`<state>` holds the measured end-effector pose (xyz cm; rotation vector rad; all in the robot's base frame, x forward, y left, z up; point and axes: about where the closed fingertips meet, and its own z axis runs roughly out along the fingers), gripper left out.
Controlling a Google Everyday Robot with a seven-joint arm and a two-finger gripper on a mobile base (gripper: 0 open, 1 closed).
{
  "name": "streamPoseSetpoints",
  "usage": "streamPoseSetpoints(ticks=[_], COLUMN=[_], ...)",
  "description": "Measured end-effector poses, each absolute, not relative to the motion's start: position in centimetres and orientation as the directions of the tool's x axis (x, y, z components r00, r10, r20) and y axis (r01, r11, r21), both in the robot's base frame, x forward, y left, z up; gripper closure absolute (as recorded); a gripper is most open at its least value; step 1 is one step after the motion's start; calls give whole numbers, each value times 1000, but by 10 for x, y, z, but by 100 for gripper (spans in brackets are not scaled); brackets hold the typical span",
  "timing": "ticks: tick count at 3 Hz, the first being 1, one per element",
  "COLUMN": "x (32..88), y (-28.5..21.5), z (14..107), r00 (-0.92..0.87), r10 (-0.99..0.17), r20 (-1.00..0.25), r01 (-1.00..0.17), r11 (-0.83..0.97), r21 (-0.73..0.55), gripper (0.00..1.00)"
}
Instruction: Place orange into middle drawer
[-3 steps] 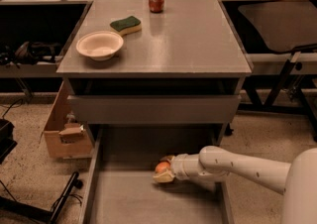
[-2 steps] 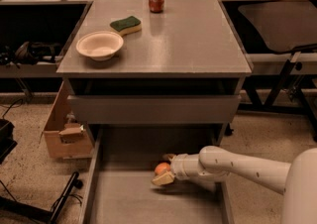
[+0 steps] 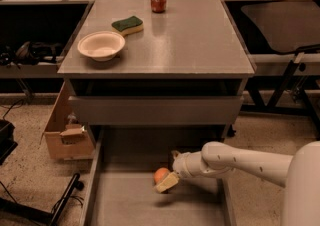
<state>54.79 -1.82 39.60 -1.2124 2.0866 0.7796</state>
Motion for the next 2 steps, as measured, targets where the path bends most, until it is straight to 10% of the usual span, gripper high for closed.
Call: streamPoseSetpoints(ticks=[2], x=[499], y=[-52], z=[478], r00=[-442], r10=[-575], r20=[-689], r01=[-883], r11=[415], r21=[220], gripper=[0])
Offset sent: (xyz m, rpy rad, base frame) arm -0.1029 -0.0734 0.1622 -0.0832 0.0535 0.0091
